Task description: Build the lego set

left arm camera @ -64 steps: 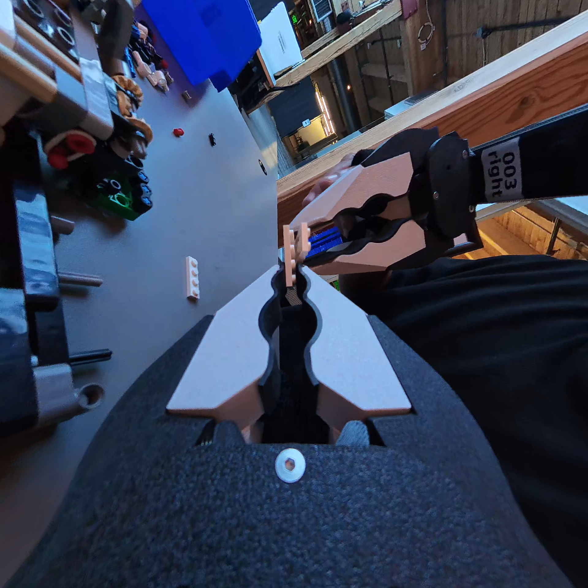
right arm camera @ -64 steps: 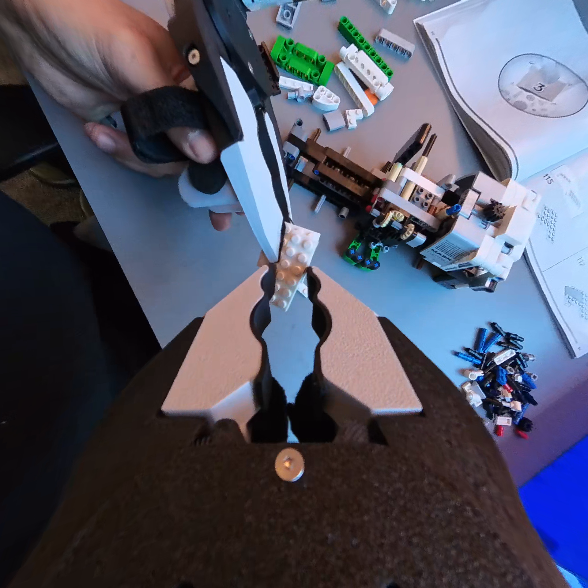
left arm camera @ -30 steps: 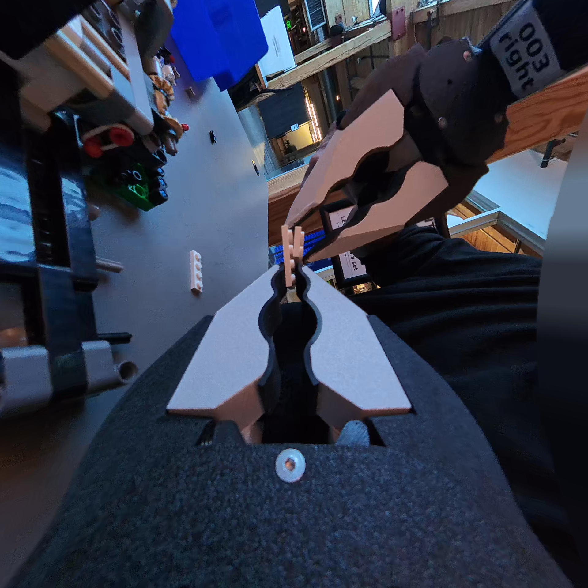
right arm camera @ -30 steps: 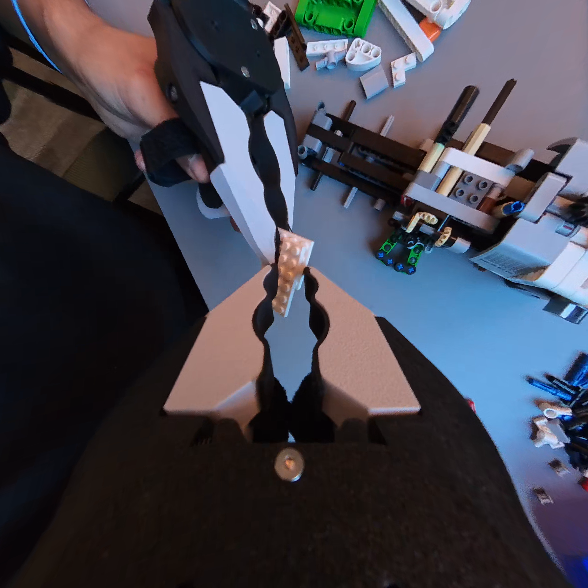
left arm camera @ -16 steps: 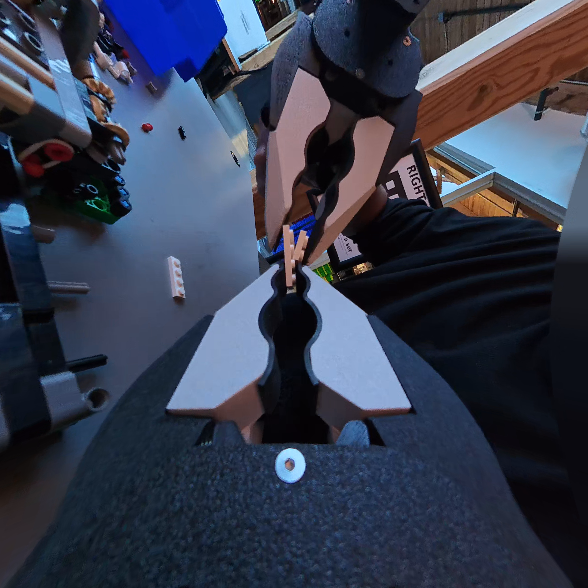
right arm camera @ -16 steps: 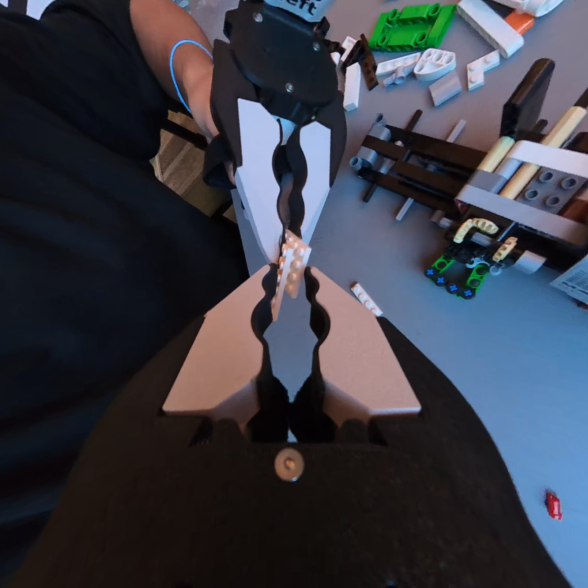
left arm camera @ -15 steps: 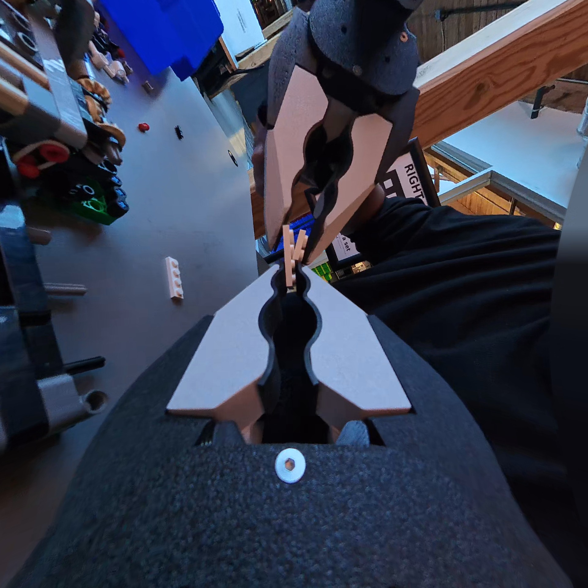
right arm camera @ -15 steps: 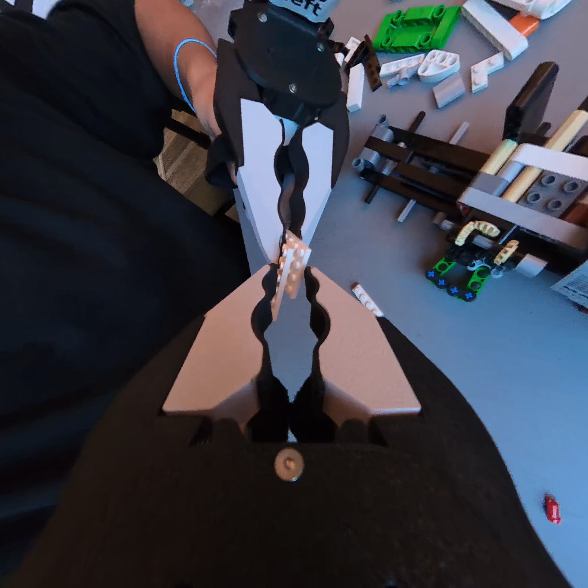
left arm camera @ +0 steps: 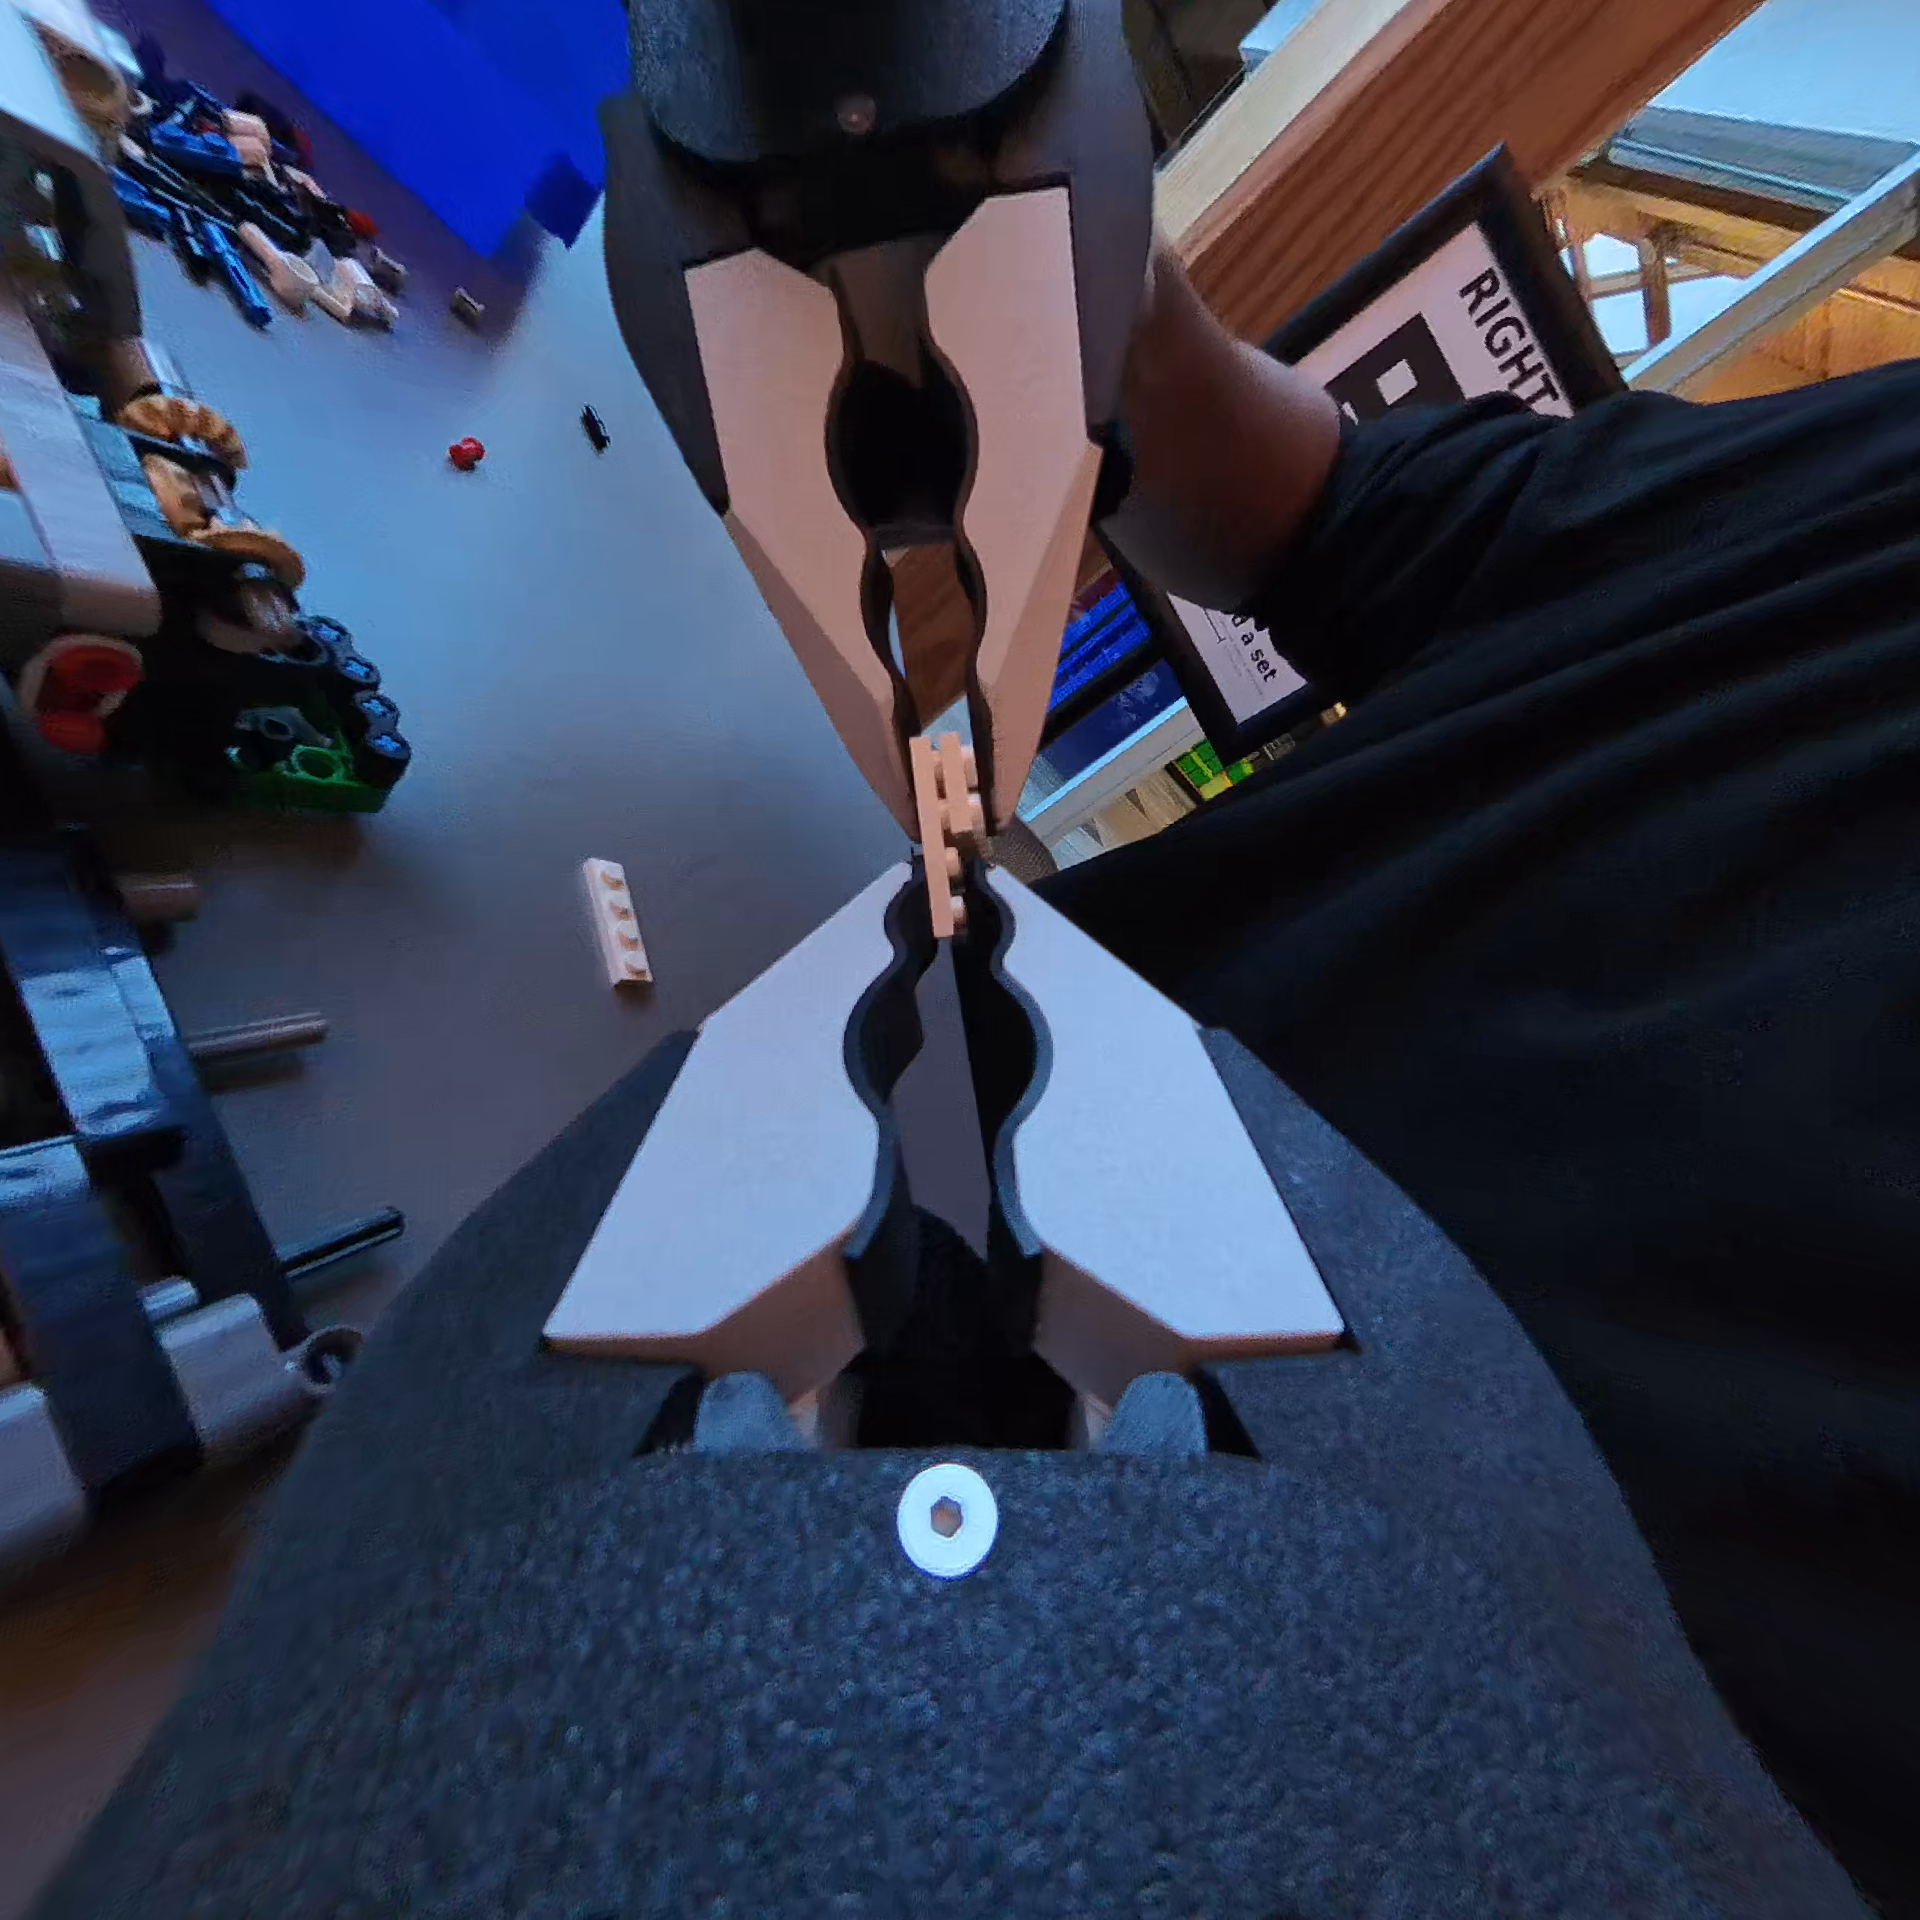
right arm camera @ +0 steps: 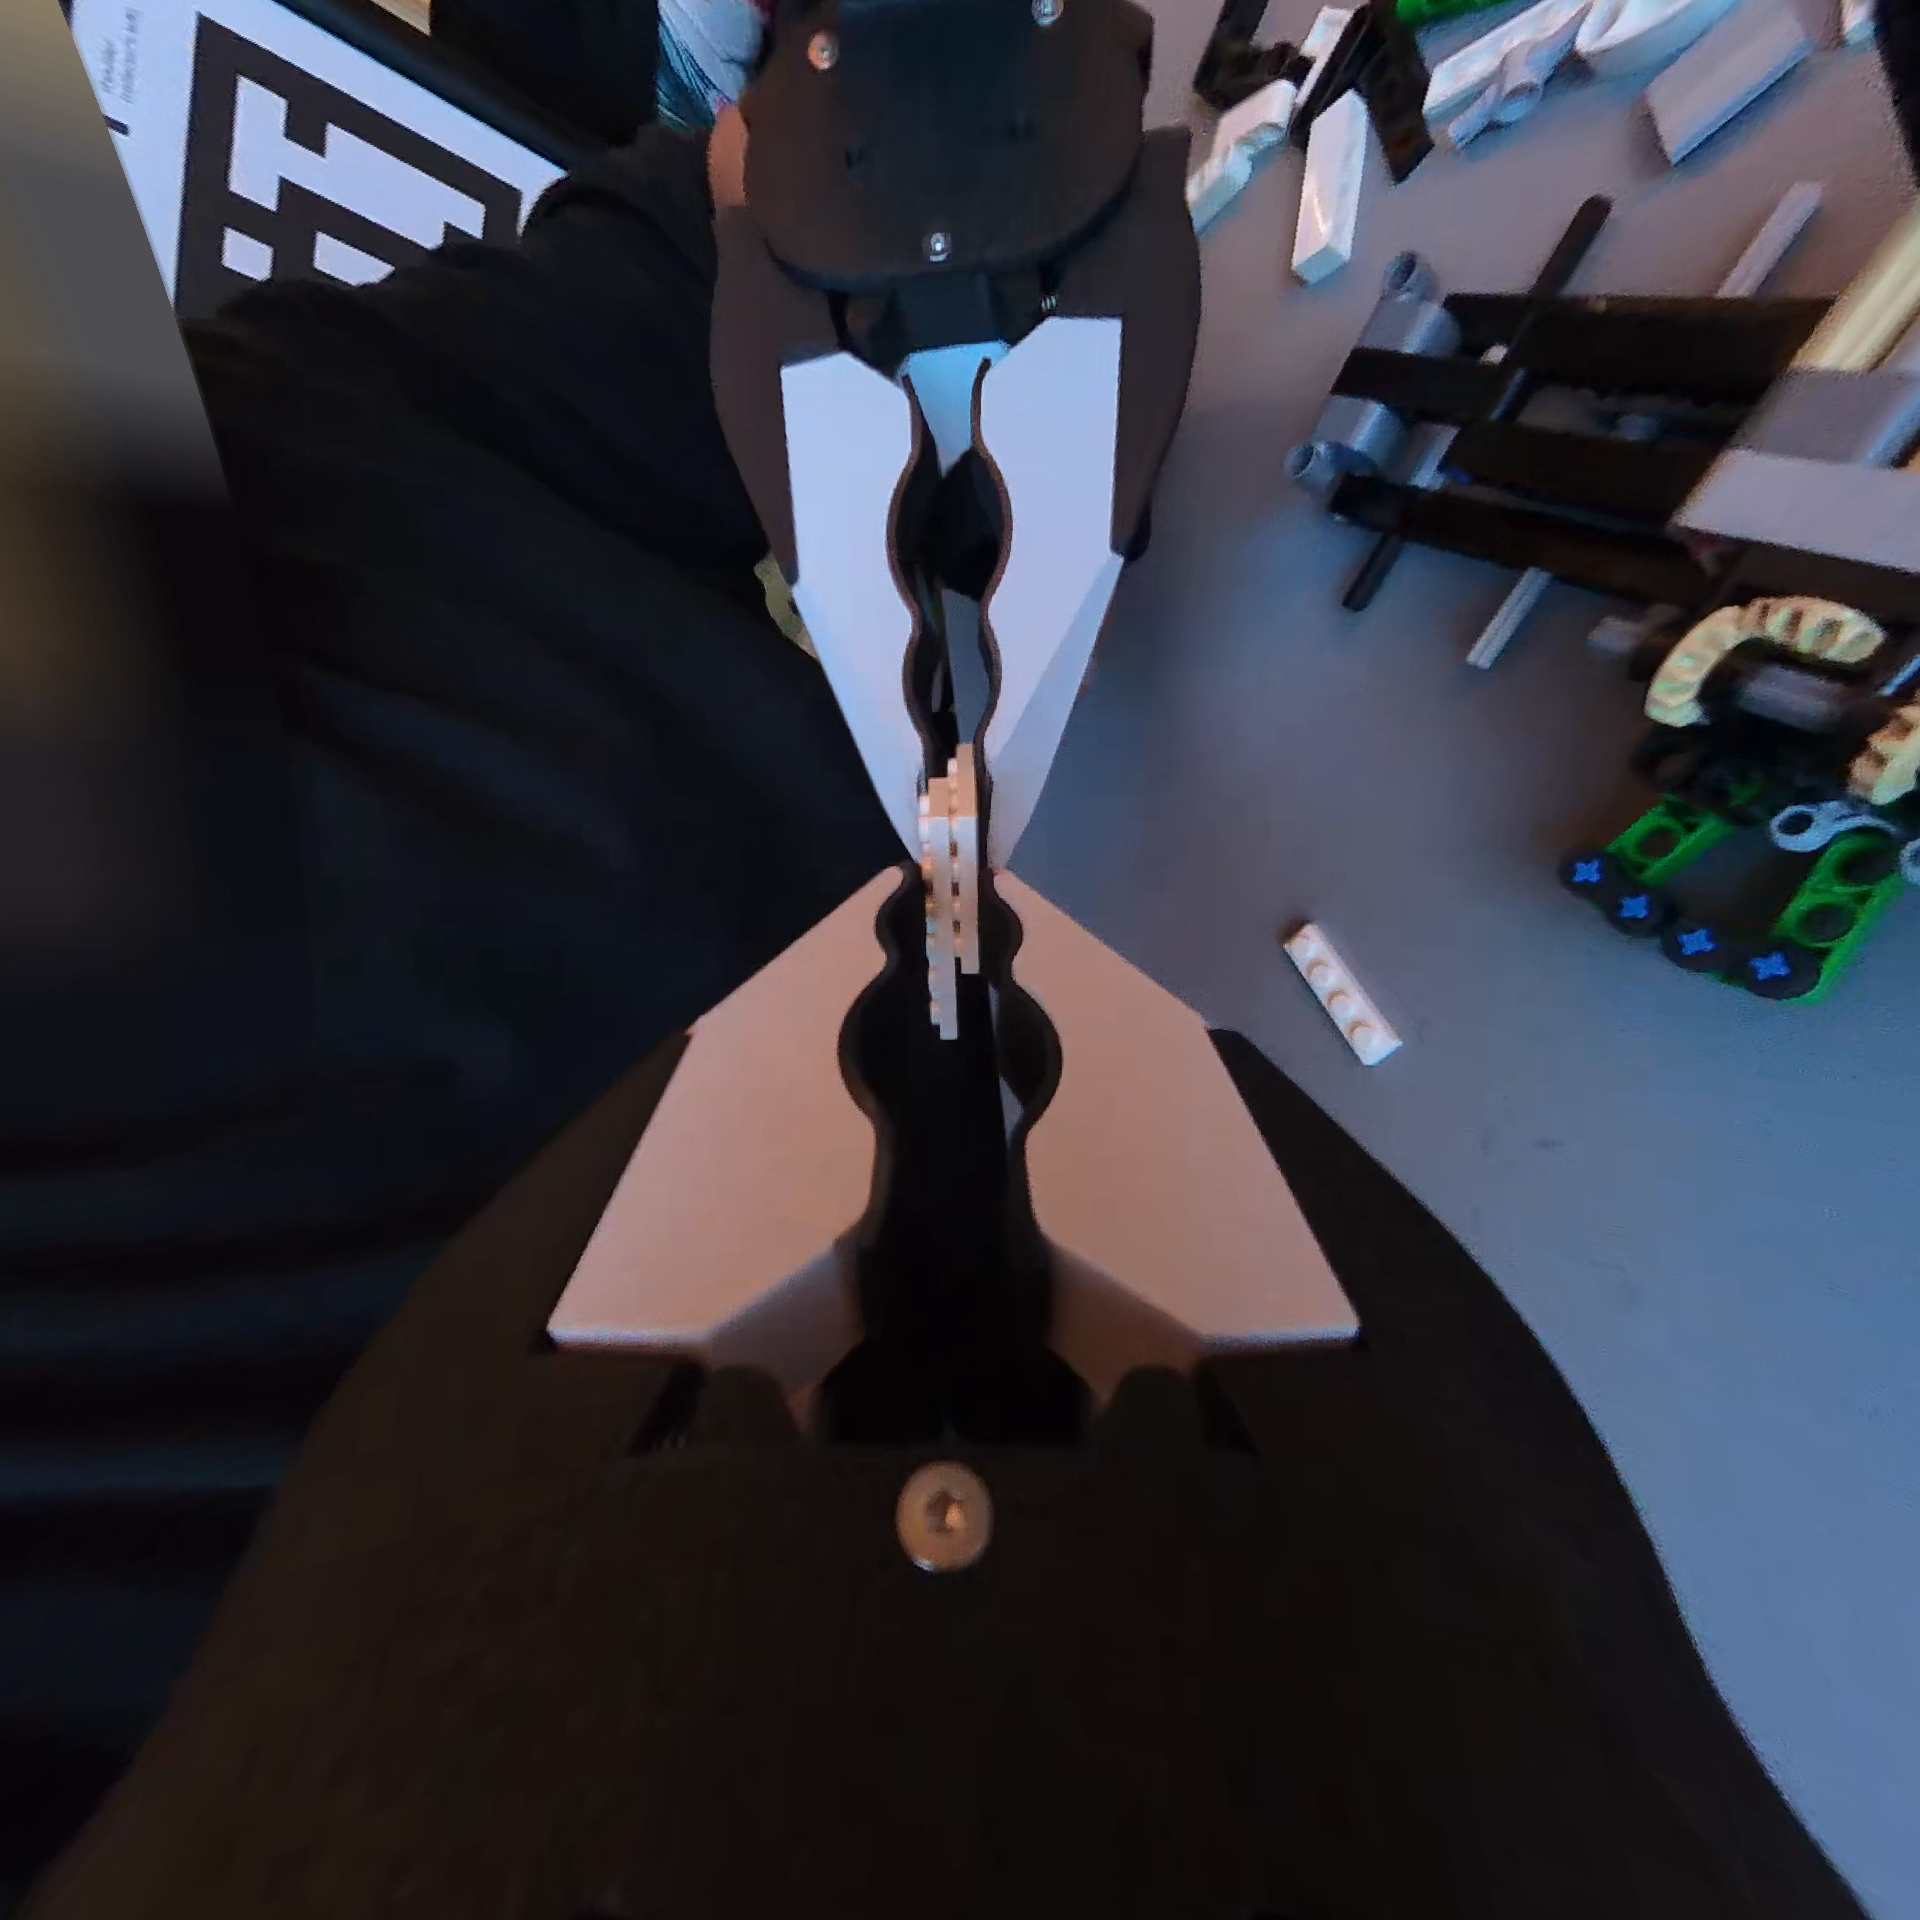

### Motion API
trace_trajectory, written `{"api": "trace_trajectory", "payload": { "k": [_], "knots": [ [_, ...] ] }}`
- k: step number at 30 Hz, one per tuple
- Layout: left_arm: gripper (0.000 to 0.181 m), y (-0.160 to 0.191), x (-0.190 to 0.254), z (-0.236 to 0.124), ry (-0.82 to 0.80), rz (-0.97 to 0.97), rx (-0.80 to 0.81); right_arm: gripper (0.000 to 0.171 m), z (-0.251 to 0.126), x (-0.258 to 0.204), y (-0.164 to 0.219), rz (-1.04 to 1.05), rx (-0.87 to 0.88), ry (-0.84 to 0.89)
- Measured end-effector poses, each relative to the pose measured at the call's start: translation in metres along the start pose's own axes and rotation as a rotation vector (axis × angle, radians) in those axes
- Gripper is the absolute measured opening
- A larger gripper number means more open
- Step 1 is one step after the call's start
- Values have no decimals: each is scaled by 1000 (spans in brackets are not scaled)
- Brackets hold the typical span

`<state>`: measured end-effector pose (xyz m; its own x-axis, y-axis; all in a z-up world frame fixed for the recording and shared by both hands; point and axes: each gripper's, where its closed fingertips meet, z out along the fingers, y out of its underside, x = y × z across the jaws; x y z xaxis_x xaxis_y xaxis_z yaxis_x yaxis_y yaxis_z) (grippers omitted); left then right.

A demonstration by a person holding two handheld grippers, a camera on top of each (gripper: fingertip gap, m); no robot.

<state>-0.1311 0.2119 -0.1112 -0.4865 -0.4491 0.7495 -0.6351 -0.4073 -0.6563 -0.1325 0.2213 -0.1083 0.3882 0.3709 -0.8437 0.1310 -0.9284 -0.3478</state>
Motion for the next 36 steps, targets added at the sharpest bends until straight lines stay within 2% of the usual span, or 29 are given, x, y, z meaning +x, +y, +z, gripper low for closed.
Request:
{"api": "trace_trajectory", "payload": {
  "k": [8, 12, 17, 22, 25, 36],
  "knots": [
    [3, 0, -5, -3, -46, 57, -29, 8, 1, 4, -3, -96, 29, 50],
    [3, -2, -8, -4, -23, -14, -5, 8, 0, 8, -6, -119, 66, 73],
    [2, -5, -9, -6, -14, -39, 17, 18, -3, 2, -12, -70, 120, 4],
    [3, -5, -8, -5, -2, -49, 16, 19, -1, 2, -20, -72, 175, -5],
    [3, -4, -6, -4, 10, -54, 15, 9, 3, 4, -21, -92, 189, 23],
    [3, -2, -12, -5, -70, 45, -13, 7, 5, 10, -21, -107, 251, 35]
  ]
}}
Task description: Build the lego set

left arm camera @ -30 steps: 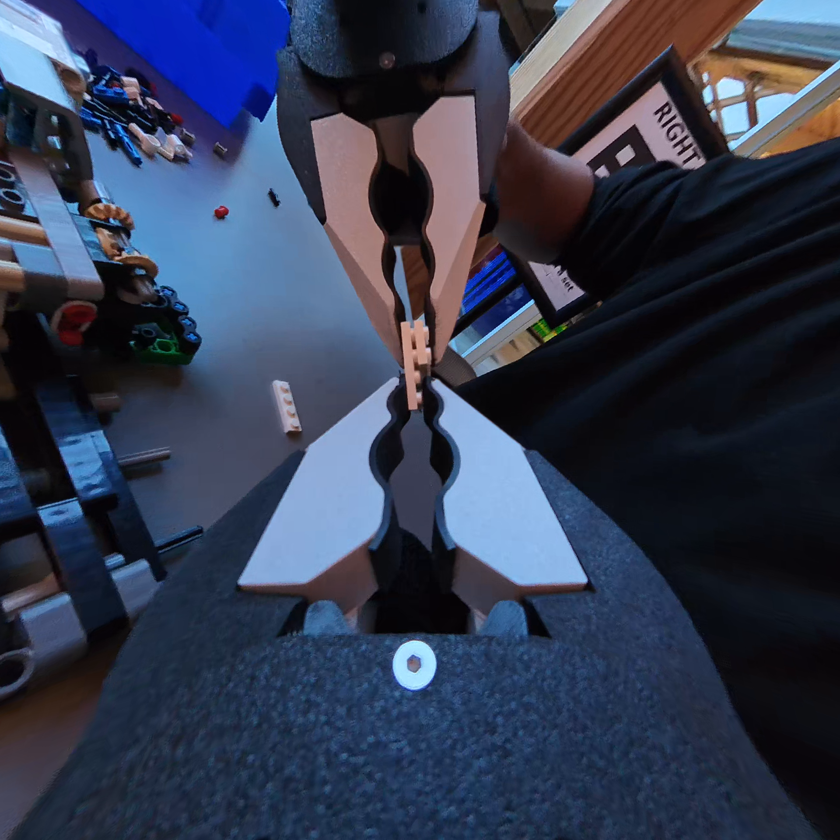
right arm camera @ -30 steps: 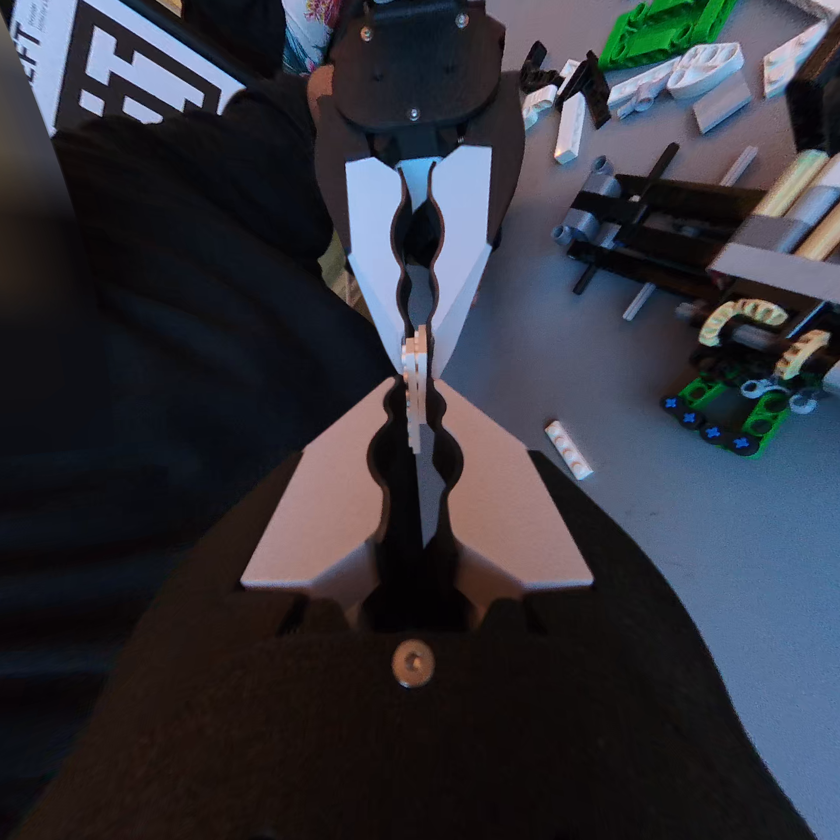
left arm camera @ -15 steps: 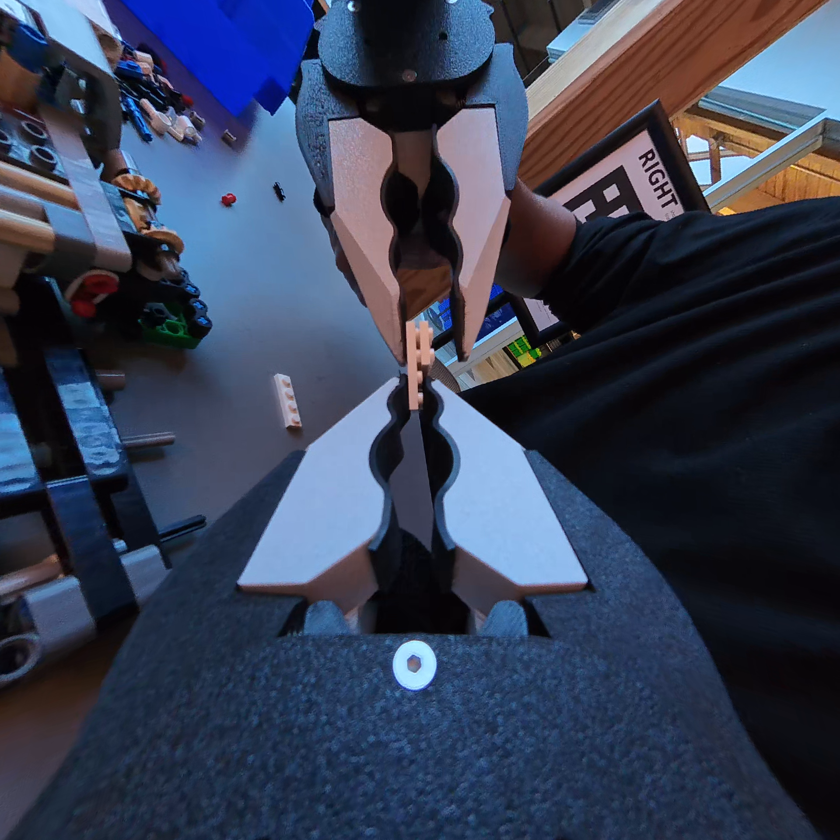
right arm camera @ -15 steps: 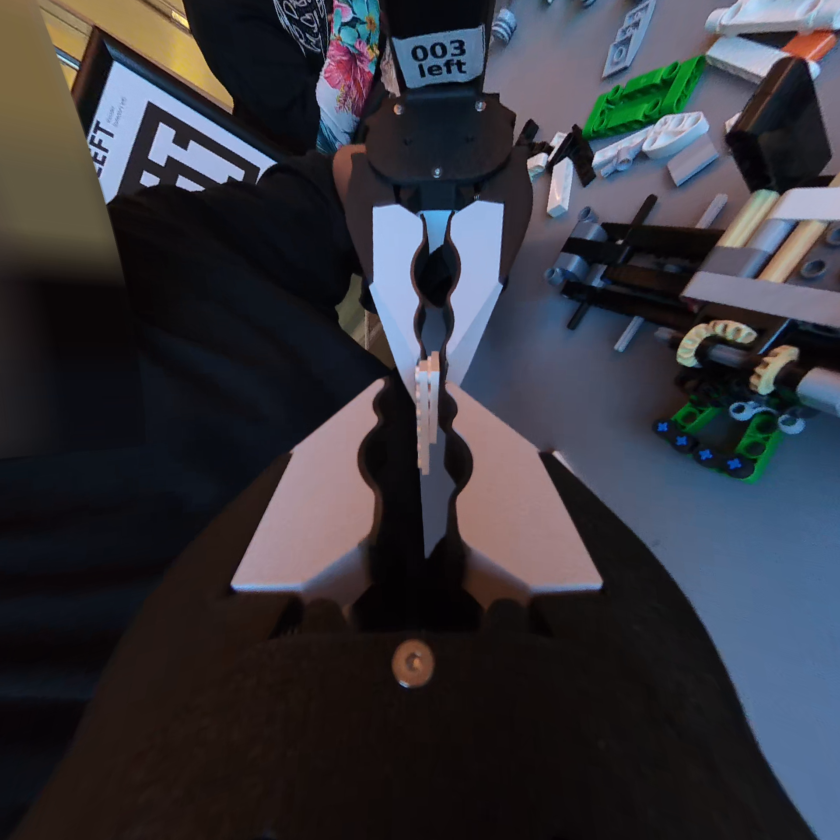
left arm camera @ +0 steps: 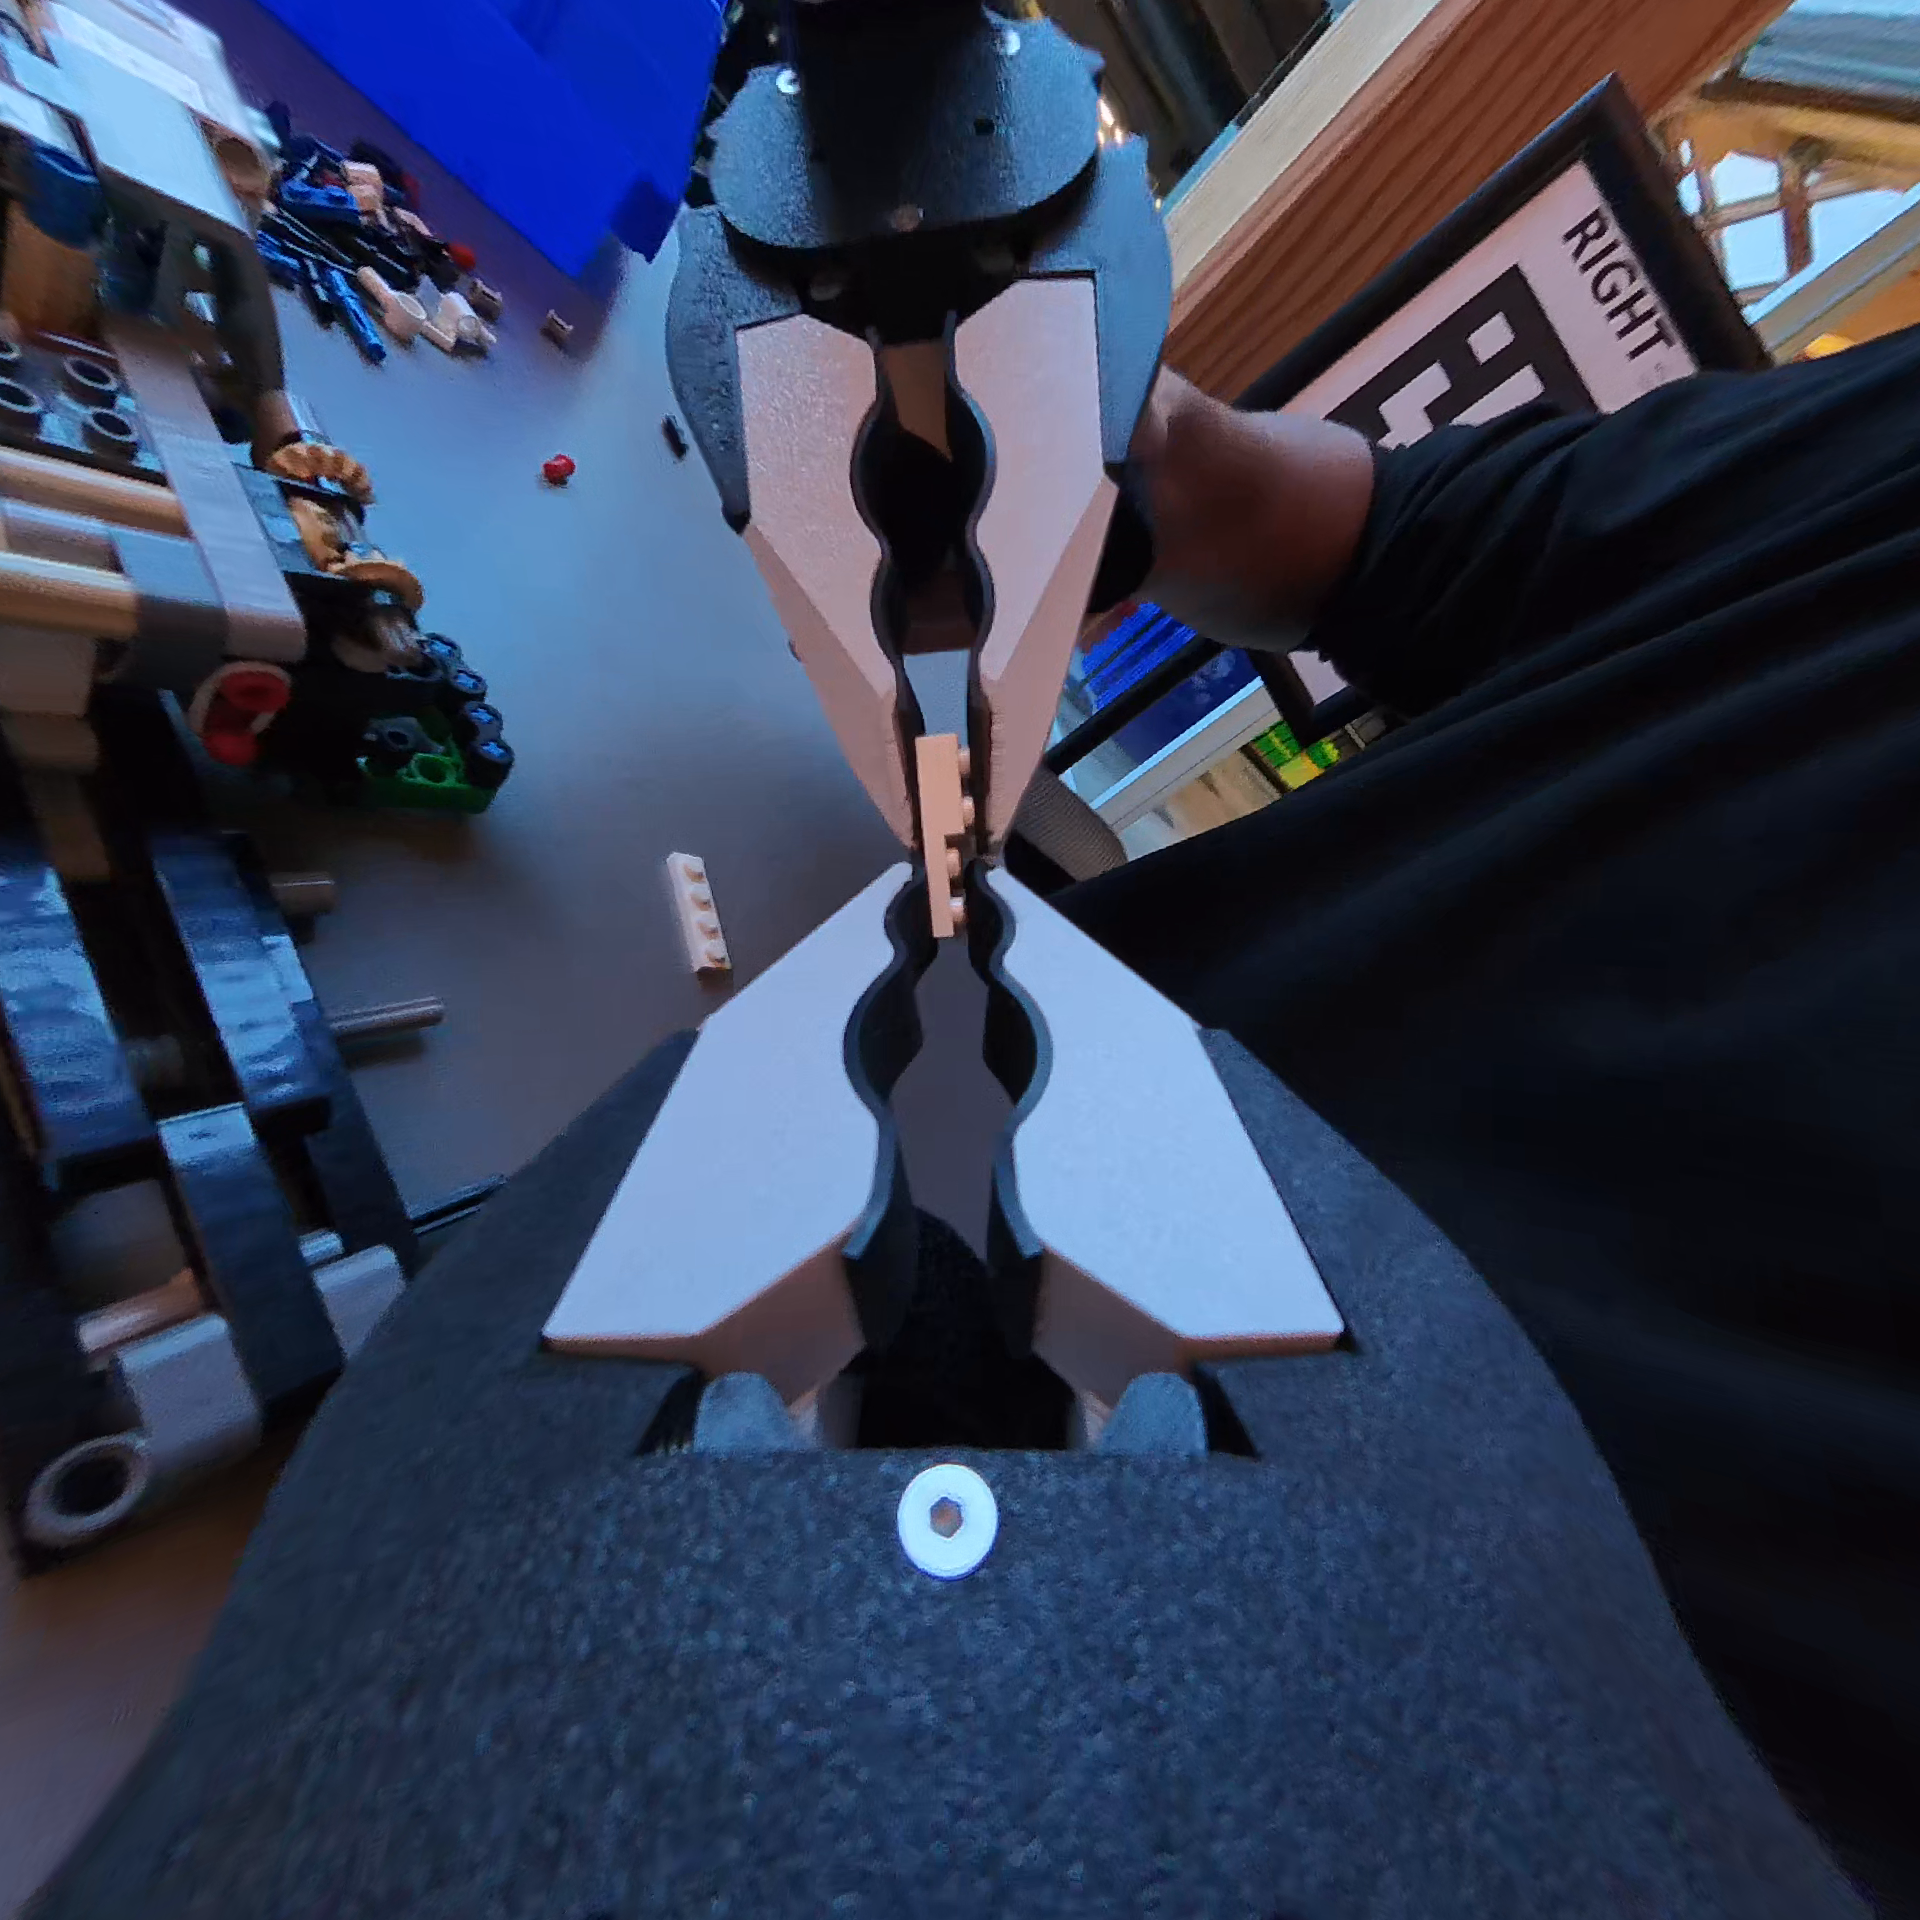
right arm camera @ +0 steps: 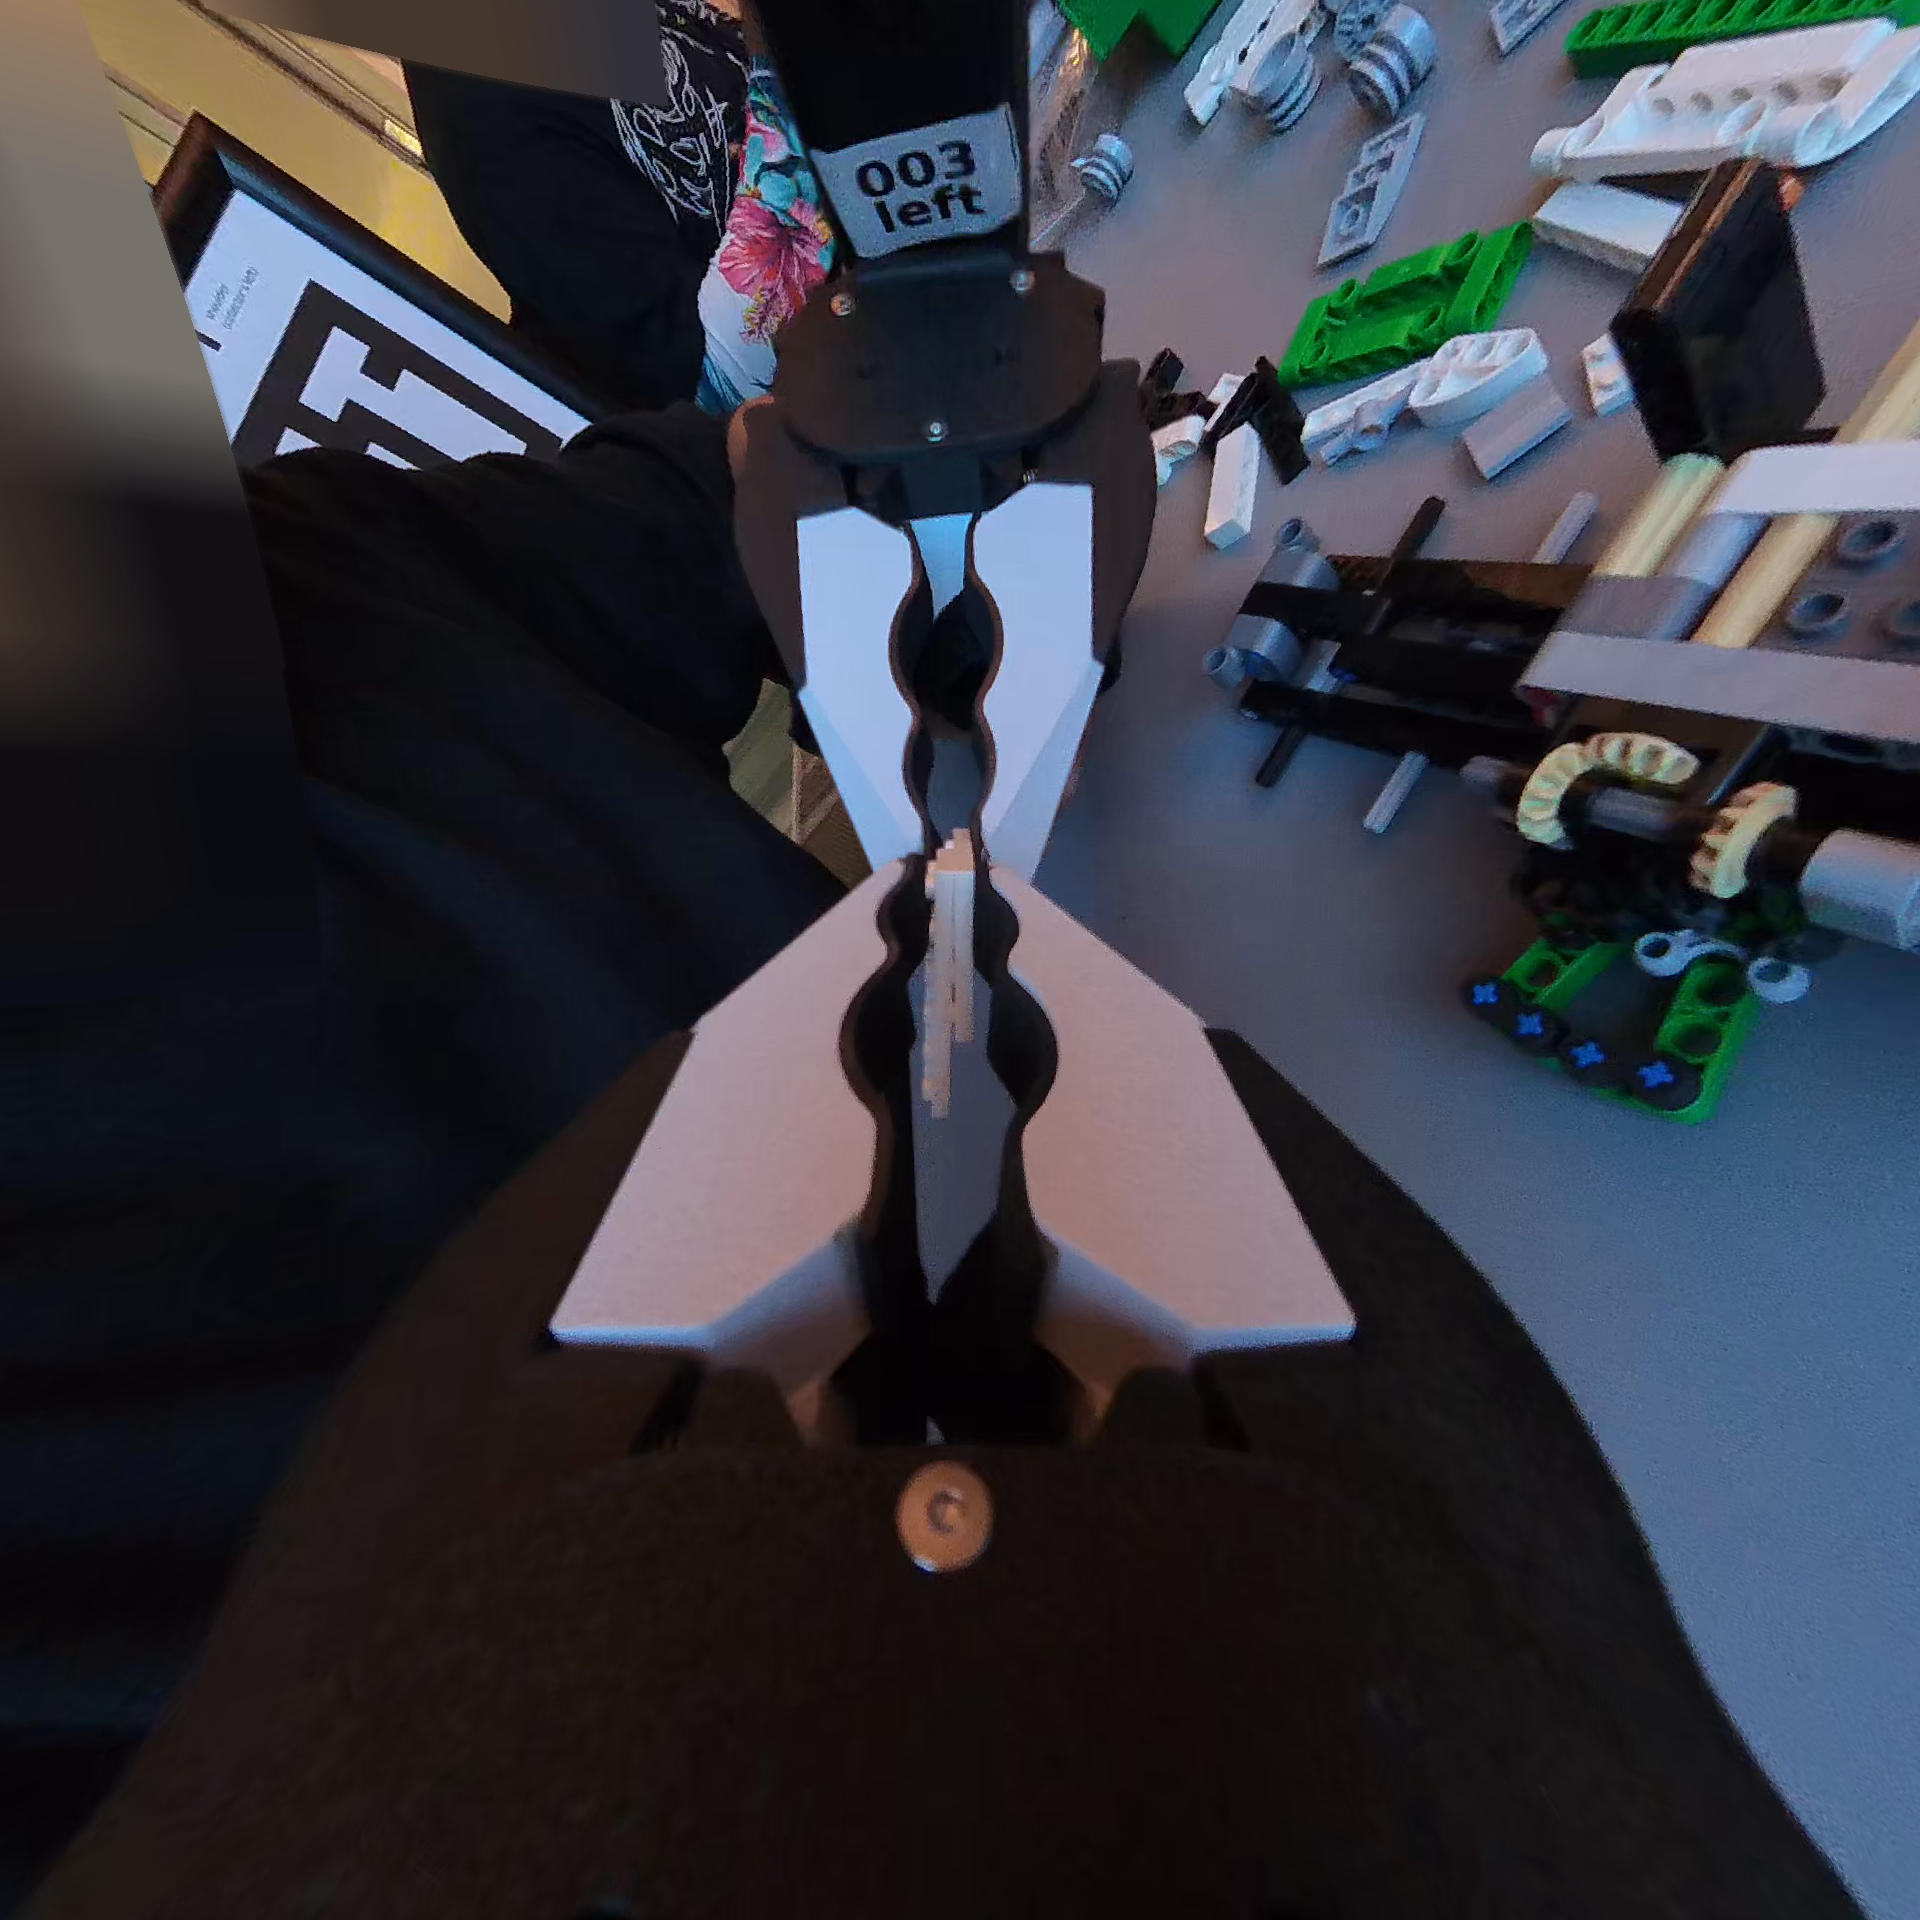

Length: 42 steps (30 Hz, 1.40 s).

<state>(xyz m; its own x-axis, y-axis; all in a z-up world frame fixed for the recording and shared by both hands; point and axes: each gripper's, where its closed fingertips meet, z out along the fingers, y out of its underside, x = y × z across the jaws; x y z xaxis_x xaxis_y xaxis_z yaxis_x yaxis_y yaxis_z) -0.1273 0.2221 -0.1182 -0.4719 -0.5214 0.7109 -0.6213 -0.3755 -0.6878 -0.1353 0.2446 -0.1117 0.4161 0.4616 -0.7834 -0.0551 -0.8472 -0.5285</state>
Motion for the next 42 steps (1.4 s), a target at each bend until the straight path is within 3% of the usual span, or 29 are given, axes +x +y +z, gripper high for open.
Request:
{"api": "trace_trajectory", "payload": {
  "k": [7, 18, 23, 30, 42],
  "knots": [
    [3, -5, 0, -3, 25, -31, 33, 16, -8, -6, 5, -39, -22, -13],
    [3, -5, -2, -1, 22, -40, 38, 7, -9, 1, 13, -96, -5, 39],
    [3, -3, 2, 0, 44, -38, 22, 8, -9, -2, 16, 25, -7, -39],
    [4, -13, 13, -3, 113, -49, 70, 7, -15, -14, 8, 44, 108, -121],
    [2, -23, 4, -6, 86, -44, 123, 7, -30, -8, 8, -127, 297, -13]
  ]
}}
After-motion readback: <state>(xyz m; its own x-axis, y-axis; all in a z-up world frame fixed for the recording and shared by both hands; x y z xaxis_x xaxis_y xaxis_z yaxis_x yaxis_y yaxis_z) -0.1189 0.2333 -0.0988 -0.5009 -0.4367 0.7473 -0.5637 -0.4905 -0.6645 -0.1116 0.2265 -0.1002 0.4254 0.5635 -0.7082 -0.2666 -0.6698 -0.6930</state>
